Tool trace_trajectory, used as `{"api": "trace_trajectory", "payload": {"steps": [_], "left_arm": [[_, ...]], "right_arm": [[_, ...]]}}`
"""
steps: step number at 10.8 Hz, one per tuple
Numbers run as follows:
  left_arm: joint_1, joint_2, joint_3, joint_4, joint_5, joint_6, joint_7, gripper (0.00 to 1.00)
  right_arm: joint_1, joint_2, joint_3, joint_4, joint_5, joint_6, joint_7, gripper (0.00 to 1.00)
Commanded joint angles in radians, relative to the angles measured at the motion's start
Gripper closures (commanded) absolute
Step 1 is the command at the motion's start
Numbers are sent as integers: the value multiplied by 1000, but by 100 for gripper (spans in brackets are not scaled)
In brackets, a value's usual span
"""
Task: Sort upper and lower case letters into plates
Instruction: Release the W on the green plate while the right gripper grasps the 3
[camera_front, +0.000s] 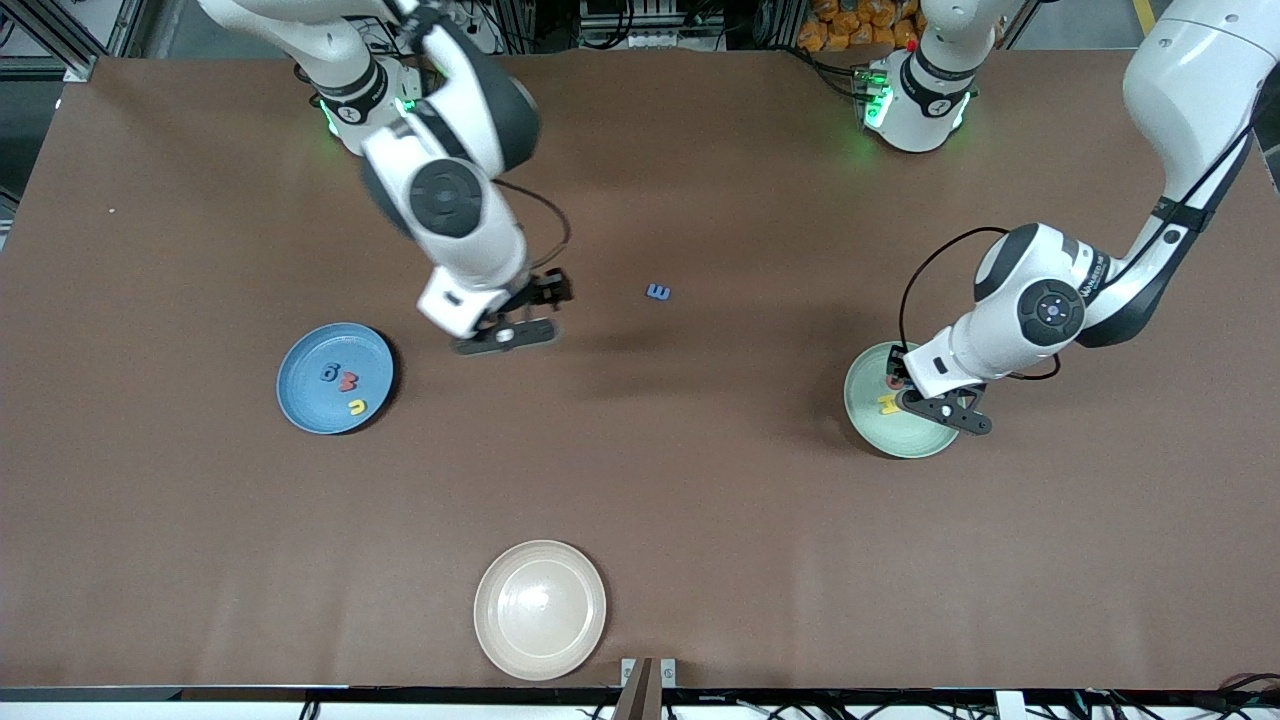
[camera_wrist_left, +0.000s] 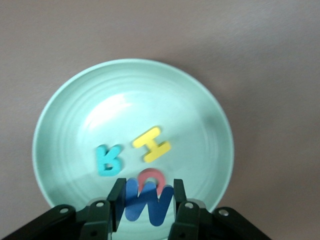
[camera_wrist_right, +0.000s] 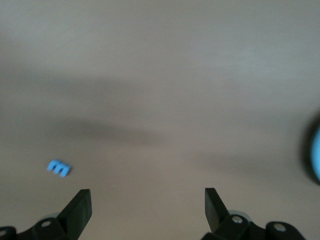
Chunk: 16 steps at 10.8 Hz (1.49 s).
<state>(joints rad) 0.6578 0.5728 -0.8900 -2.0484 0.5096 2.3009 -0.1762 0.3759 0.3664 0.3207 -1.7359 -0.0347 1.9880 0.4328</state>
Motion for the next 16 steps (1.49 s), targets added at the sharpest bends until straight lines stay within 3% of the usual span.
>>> {"api": "trace_trajectory", "payload": {"steps": [1, 2, 3, 4, 7, 9, 13, 16], "left_arm": [[-27, 9, -12, -6, 15, 29, -77, 99], [-27, 9, -12, -6, 15, 29, -80, 74], [-27, 10, -10, -6, 15, 29, -83, 1], [-29, 10, -12, -4, 15, 29, -83, 0], [-26, -5, -12, 37, 15, 19, -78, 0], [-23, -5, -9, 101, 29, -11, -77, 0], [-35, 5, -1, 348, 29, -234, -68, 0], [-27, -5, 23, 419, 29, -245, -66, 0]], "right_arm": [[21, 60, 70, -8, -27, 92, -139, 0], [62, 89, 75, -13, -57, 154, -141, 0], [86, 133, 92, -13, -144, 198, -141, 0], [95, 167, 119, -14, -218, 248, -141, 0], [172, 277, 117, -11, -354, 403, -140, 2], [207, 305, 115, -14, -385, 437, -140, 13], [207, 338, 117, -17, -482, 436, -196, 19], [202, 359, 120, -19, -482, 439, -213, 22]]}}
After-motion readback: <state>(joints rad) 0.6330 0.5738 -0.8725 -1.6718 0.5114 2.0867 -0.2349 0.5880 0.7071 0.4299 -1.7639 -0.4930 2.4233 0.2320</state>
